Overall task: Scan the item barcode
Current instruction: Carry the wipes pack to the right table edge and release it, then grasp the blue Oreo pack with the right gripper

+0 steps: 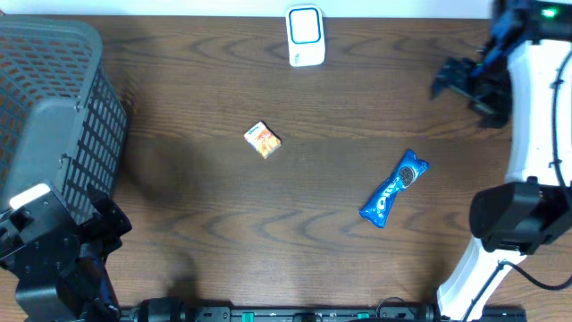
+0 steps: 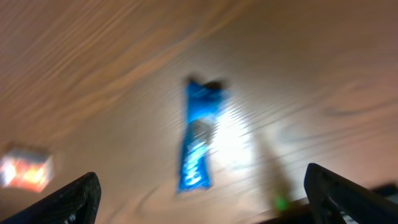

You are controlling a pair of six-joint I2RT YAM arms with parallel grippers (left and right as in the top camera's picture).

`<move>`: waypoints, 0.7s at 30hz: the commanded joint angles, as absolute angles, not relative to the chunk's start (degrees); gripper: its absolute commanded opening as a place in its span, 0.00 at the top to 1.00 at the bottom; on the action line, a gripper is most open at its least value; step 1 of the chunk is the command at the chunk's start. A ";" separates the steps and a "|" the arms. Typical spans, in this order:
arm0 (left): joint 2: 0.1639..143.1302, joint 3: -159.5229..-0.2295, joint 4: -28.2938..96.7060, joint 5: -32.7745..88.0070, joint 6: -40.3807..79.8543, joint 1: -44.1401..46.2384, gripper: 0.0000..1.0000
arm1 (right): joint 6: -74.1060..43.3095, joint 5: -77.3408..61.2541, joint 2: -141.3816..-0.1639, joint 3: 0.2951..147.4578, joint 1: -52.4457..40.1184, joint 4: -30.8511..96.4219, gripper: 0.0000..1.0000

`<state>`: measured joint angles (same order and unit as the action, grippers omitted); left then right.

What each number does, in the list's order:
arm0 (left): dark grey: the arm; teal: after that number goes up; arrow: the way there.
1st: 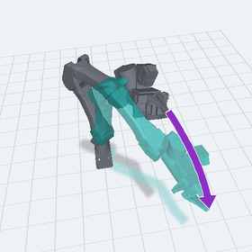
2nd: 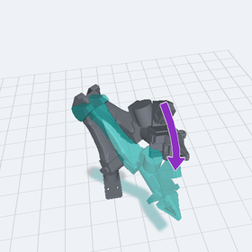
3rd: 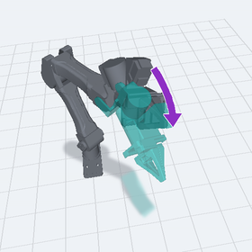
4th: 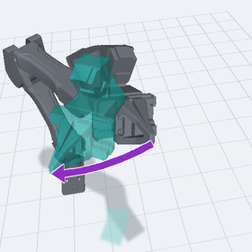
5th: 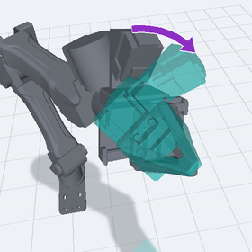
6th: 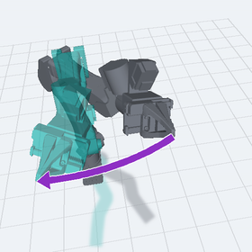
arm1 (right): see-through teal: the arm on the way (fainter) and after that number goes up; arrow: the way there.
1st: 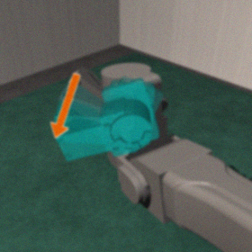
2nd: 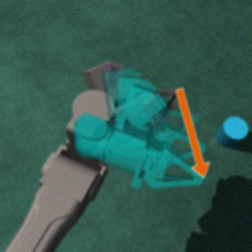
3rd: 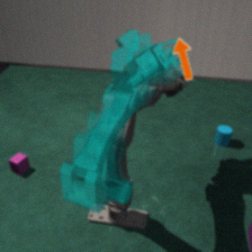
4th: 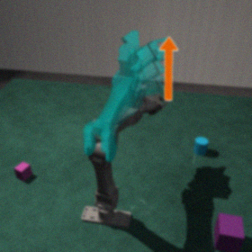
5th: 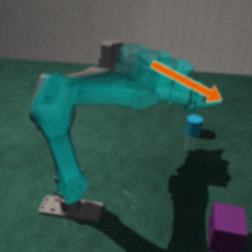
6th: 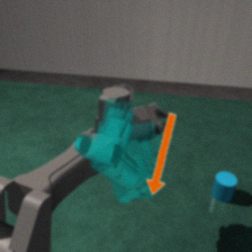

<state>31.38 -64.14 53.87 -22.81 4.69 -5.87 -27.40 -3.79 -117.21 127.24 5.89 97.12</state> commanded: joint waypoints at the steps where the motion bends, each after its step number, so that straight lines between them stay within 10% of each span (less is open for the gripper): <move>1: 31.35 -63.96 53.98 -23.03 4.97 -6.09 0.02 | -27.64 -13.39 -118.17 121.49 -1.08 97.08 0.01; 21: 31.35 -63.96 53.98 -23.03 4.97 -6.09 0.02 | -52.73 -0.05 -118.19 85.38 -12.69 83.18 0.01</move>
